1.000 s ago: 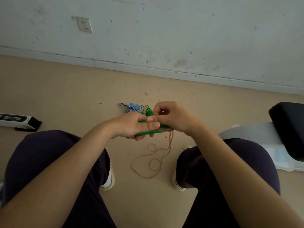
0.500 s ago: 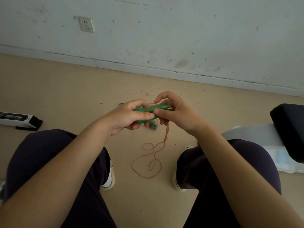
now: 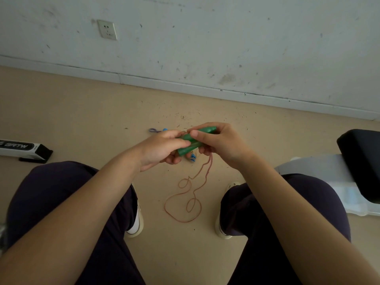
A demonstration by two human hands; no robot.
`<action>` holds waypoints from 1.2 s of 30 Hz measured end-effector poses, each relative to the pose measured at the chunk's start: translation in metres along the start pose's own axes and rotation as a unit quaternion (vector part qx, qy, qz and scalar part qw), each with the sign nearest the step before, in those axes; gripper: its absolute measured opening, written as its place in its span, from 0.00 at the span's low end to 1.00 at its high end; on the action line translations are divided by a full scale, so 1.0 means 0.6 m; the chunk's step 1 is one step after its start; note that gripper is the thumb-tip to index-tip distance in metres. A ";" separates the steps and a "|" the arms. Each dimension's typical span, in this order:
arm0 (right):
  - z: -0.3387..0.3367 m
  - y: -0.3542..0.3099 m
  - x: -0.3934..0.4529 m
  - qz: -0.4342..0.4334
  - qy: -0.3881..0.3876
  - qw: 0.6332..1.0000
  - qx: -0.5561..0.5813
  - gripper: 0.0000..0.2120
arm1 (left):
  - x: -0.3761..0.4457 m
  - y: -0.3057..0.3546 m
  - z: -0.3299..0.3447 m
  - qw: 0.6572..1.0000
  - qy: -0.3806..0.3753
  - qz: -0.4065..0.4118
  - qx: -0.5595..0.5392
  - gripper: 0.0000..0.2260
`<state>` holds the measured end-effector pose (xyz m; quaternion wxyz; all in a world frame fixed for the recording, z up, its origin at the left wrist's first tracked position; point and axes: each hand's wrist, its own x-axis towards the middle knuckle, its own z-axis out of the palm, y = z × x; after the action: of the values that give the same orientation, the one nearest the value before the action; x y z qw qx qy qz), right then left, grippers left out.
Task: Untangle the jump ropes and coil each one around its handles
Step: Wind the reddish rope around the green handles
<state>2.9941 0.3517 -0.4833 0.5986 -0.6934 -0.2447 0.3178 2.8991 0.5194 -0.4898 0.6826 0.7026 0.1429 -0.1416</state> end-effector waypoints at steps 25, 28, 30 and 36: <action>0.003 0.007 0.005 0.023 0.054 0.992 -0.109 0.09 | 0.000 0.002 -0.020 0.985 0.043 0.120 -0.114 0.16; 0.014 0.003 0.001 0.036 0.003 0.984 -0.173 0.10 | -0.004 0.006 -0.015 0.983 0.024 0.127 -0.133 0.18; 0.019 -0.001 -0.003 0.047 -0.034 0.975 -0.217 0.12 | -0.003 0.007 -0.013 0.982 0.042 0.128 -0.132 0.13; 0.018 -0.010 -0.005 -0.003 -0.036 0.963 -0.267 0.08 | 0.010 -0.002 -0.020 0.979 0.169 0.094 -0.060 0.04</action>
<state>2.9844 0.3582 -0.4777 0.3832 -0.8156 -0.3439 0.2641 2.9041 0.5314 -0.4926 0.6999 0.6842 0.1980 0.0527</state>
